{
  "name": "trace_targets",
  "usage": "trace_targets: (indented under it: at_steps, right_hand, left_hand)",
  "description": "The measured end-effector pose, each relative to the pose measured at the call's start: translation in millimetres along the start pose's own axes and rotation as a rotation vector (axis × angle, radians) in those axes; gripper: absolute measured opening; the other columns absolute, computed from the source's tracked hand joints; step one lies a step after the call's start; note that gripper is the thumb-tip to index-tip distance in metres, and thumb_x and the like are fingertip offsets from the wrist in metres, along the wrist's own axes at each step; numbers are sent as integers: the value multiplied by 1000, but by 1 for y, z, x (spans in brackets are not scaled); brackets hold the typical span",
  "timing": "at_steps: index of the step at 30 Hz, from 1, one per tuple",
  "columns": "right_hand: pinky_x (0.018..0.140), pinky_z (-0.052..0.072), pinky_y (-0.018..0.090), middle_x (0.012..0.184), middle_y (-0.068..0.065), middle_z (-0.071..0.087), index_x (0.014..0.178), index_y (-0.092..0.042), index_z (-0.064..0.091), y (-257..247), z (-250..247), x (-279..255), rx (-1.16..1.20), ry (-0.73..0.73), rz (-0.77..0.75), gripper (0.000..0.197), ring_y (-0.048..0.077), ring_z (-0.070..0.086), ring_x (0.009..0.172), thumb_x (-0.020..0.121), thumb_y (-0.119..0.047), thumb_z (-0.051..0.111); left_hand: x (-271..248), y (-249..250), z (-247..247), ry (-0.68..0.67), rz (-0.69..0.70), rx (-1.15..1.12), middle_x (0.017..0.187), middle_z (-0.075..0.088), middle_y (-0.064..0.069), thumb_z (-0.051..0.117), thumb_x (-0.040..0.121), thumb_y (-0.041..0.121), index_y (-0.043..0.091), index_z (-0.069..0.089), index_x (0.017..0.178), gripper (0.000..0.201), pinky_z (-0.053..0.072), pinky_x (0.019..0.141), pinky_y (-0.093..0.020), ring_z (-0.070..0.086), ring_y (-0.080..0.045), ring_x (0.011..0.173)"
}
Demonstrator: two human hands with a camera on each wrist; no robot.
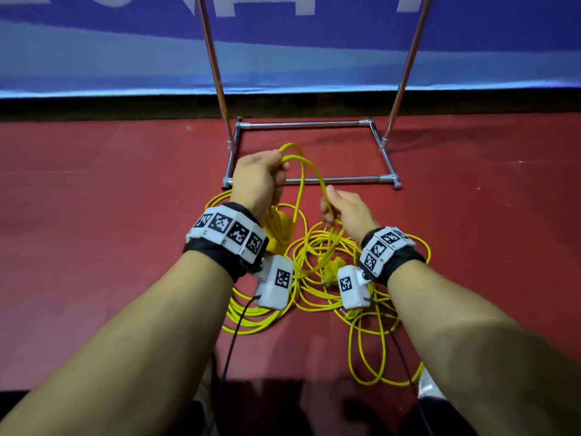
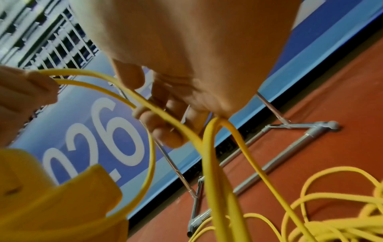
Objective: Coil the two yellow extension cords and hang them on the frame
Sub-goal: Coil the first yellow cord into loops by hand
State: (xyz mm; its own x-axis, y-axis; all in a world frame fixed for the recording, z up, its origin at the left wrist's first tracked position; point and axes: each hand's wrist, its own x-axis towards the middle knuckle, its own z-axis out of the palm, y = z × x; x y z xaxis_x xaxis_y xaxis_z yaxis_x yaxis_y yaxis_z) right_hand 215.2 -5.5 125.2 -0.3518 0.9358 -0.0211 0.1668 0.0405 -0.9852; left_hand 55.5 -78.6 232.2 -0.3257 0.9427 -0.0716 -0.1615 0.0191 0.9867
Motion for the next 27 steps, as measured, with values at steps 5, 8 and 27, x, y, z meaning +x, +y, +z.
trace_targets:
  at_steps: [5,8,27]
  right_hand:
    - [53,26,27,47,-13,36,62,-15,57,-8,-22,10,1,251,-175,40,10,31,50,90,-44,56]
    - [60,32,29,56,-3,47,68,-5,65,-22,-40,11,-120,309,-299,38,9,38,59,91,-35,63]
    - [77,51,45,77,10,70,79,-19,67,-23,6,-18,-323,-13,-221,30,19,57,71,94,-42,55]
  left_hand:
    - [0,-2,-3,-88,-65,135,44,54,-4,37,103,12,6,56,73,35,35,42,-20,53,-18,34]
    - [-4,3,-7,-158,-103,204,48,59,-9,36,101,10,3,56,74,34,39,44,-21,62,-23,40]
    - [-31,11,-41,-18,31,101,42,31,11,43,103,15,11,50,68,37,13,39,-15,21,-4,37]
